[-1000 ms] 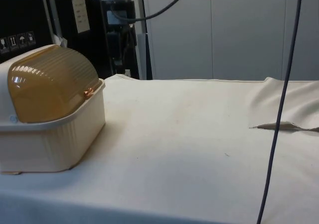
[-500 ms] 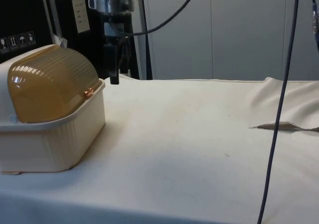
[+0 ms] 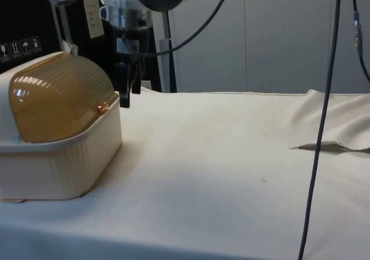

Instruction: Open the lid, then close it.

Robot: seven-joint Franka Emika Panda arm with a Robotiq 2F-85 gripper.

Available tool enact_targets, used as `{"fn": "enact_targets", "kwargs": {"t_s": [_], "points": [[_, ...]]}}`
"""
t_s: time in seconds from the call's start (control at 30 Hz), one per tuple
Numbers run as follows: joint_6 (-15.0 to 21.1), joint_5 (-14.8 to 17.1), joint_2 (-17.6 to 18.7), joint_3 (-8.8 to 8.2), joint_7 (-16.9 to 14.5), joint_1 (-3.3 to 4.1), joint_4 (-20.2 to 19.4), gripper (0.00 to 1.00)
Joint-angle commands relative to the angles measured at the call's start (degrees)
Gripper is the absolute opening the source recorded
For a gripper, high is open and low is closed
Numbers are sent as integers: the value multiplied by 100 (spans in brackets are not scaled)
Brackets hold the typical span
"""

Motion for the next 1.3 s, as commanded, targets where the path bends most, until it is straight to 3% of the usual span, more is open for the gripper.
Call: {"fn": "enact_targets", "kwargs": {"t_s": [0.0, 0.17, 0.2, 0.23, 0.5, 0.53, 0.57, 0.63, 0.67, 0.8, 0.83, 0.87, 0.93, 1.03, 1.17, 1.27], "points": [[80, 92, 46, 40, -69, -29, 29, 100], [246, 143, 235, 63, -86, -52, 126, 100], [218, 23, 218, 0, 0, -6, 109, 100], [264, 149, 269, 63, -86, -52, 155, 100], [350, 401, 476, 103, -206, -86, 384, 100], [281, 252, 470, 0, -92, -17, 384, 99], [355, 447, 481, 97, -241, -80, 395, 99], [367, 527, 493, 92, -304, -74, 407, 91], [378, 602, 504, 86, -361, -69, 418, 81], [390, 665, 521, 80, -407, -69, 430, 60], [327, 544, 510, 0, -309, -17, 430, 55], [395, 676, 521, 80, -413, -69, 435, 55], [407, 693, 527, 80, -424, -63, 441, 38], [418, 699, 533, 80, -430, -69, 441, 23], [361, 584, 521, 6, -332, -17, 441, 5], [338, 676, 470, 86, -361, -34, 447, 0]]}}
